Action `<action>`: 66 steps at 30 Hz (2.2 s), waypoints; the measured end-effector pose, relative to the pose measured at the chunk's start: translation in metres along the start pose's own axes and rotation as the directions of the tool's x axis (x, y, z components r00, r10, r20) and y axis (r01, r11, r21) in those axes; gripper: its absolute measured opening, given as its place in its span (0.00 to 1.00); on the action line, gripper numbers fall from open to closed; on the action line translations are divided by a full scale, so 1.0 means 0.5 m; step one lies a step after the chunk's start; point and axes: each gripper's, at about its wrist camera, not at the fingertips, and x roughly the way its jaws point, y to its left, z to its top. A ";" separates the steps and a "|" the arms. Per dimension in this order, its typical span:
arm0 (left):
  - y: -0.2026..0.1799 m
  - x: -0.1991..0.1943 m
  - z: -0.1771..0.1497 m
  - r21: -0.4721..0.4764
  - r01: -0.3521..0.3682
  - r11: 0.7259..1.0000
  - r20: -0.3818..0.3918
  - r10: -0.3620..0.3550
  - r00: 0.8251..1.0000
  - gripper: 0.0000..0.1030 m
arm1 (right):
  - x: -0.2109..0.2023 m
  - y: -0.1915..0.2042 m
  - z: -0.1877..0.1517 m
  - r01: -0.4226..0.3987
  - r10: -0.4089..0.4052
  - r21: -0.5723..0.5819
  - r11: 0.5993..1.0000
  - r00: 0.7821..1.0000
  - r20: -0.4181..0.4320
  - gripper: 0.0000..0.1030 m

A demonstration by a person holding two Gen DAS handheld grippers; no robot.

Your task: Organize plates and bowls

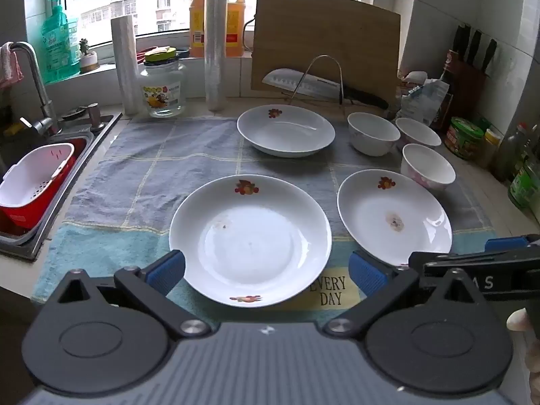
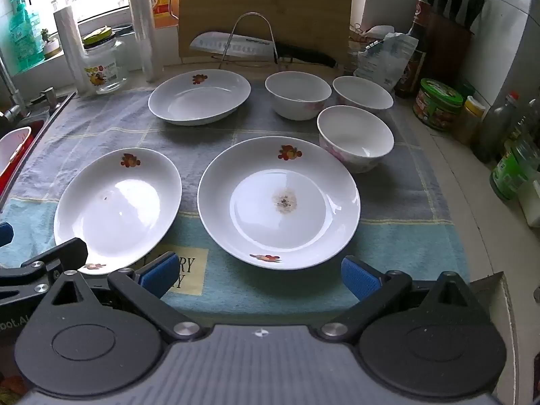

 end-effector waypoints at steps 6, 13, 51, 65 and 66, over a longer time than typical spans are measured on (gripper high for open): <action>-0.002 -0.002 0.000 0.002 0.008 1.000 0.013 -0.008 1.000 0.99 | -0.002 0.004 -0.001 0.000 0.000 -0.001 1.000 1.000 0.004 1.00; -0.010 -0.002 -0.003 0.003 0.020 1.000 0.019 -0.020 1.000 0.99 | -0.003 -0.020 -0.006 0.003 -0.003 -0.001 1.000 1.000 0.009 1.00; -0.016 -0.016 0.007 0.010 0.025 1.000 0.028 -0.025 0.999 0.99 | -0.017 -0.015 0.001 0.009 -0.009 0.008 1.000 1.000 0.013 1.00; -0.015 -0.017 0.009 0.009 0.026 1.000 0.034 -0.026 0.999 0.99 | -0.022 -0.017 0.000 0.010 -0.010 0.005 1.000 1.000 0.021 1.00; -0.015 -0.018 0.008 0.009 0.026 1.000 0.034 -0.026 0.999 0.99 | -0.023 -0.017 0.000 0.011 -0.011 0.004 1.000 1.000 0.022 1.00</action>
